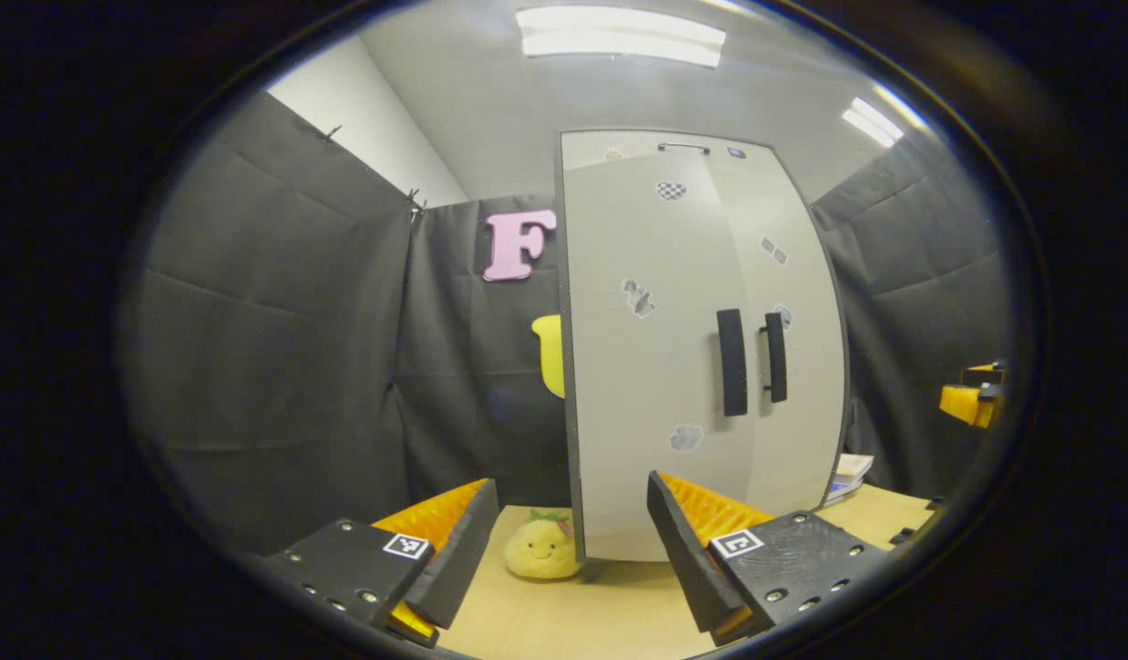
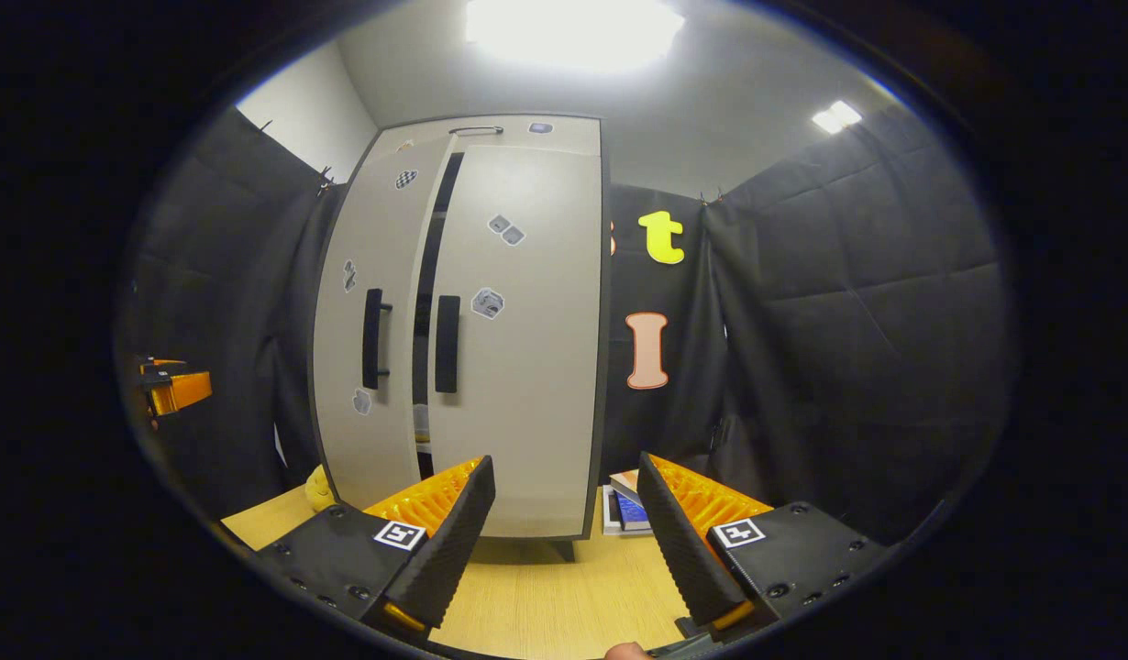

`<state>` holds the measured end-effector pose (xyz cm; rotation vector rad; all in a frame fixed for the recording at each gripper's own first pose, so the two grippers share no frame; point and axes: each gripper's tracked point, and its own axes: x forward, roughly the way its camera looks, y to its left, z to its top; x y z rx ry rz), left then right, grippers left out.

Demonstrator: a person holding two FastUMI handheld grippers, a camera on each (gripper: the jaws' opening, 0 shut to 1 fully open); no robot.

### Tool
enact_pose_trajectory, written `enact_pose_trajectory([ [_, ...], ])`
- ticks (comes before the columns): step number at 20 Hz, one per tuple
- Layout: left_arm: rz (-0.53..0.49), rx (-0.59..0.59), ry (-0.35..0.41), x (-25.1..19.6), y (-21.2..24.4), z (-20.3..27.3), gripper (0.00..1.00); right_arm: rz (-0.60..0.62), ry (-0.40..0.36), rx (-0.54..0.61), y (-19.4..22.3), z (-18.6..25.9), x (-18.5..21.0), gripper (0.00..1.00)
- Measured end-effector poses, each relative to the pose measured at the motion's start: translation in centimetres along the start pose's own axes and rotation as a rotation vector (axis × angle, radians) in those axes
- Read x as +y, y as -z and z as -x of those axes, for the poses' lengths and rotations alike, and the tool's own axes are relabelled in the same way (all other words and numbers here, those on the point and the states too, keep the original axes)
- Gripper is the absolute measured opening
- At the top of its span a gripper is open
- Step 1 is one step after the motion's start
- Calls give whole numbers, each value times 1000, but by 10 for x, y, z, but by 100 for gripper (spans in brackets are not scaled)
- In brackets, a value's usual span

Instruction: Grab one shoe with the right hand and put it into the shoe cabinet, grab the other shoe with the left hand and put it into the shoe cabinet; then close the right door with the right hand and the left door with the left hand.

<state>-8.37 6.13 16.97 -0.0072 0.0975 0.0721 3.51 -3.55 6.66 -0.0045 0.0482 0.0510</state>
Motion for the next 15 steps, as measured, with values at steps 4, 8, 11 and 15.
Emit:
enact_pose_trajectory([
  [4,-22,25,-27,6,13,19,100,1,-11,0,7,13,-4,98],
  [8,-46,37,-65,13,25,40,100,18,-4,-4,8,22,-13,98],
  [11,-50,53,-87,17,34,52,100,3,-9,-6,10,31,-17,98],
  [15,-56,50,-99,23,33,58,100,8,1,-10,13,35,-24,98],
])
